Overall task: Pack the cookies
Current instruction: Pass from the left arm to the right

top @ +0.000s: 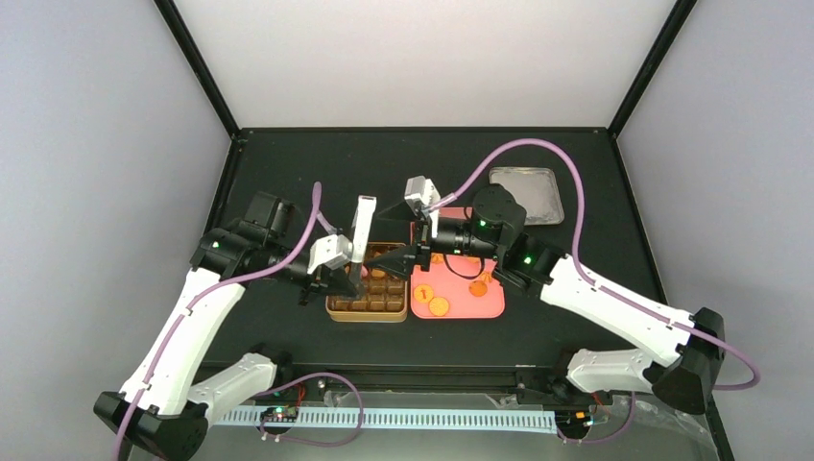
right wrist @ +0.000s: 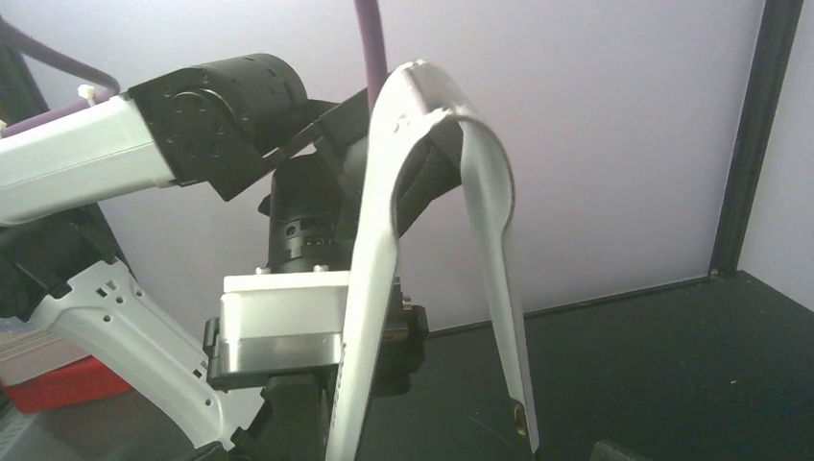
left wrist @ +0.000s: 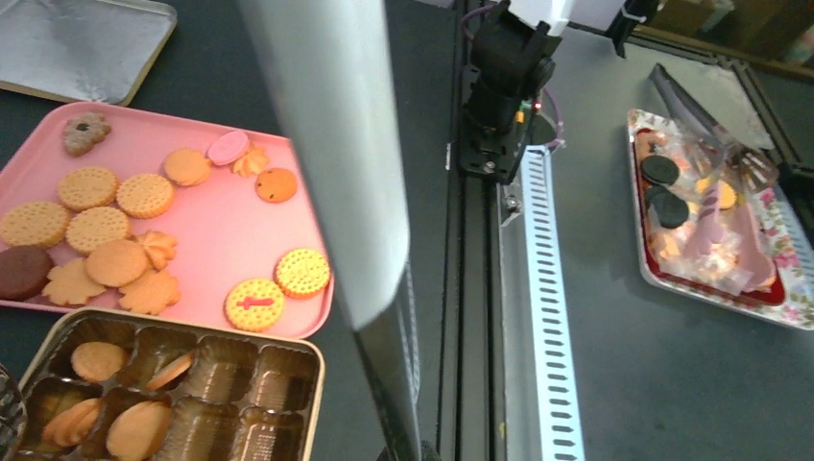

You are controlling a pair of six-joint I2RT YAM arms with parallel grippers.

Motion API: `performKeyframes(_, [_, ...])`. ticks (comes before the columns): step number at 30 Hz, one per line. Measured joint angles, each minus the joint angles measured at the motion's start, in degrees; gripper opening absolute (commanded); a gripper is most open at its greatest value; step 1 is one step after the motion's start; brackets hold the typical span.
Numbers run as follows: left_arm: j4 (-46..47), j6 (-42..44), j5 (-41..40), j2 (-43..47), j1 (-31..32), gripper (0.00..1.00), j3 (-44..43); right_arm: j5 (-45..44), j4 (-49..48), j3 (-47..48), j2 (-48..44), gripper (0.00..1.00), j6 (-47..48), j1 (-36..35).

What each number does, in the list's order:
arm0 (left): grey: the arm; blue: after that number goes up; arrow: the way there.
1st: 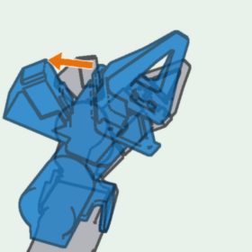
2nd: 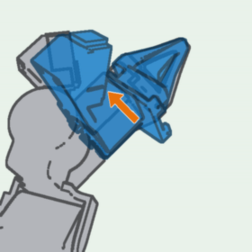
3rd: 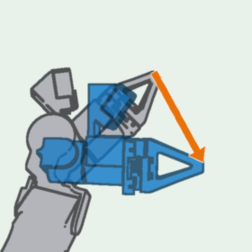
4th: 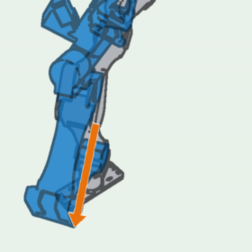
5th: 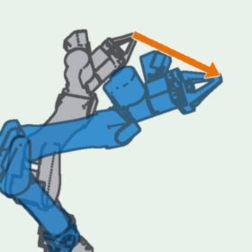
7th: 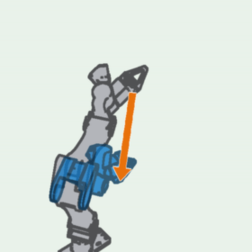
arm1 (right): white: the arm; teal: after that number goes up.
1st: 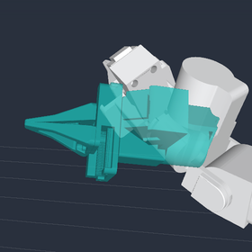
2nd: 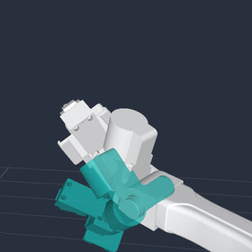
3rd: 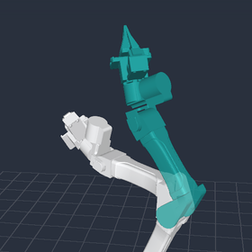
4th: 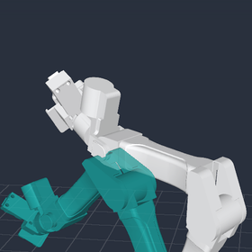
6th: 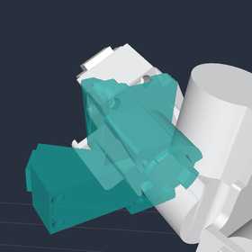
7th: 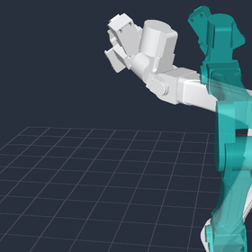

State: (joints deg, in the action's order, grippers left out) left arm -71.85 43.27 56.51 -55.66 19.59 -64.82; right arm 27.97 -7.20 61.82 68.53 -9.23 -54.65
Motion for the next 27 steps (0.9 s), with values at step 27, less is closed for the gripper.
performKeyframes(27, [-0.72, 0.94, -2.27, 0.07, 0.02, 0.02, 1.31, 10.43, 2.16, 8.87, 12.2, 0.61, 1.86, 0.48])
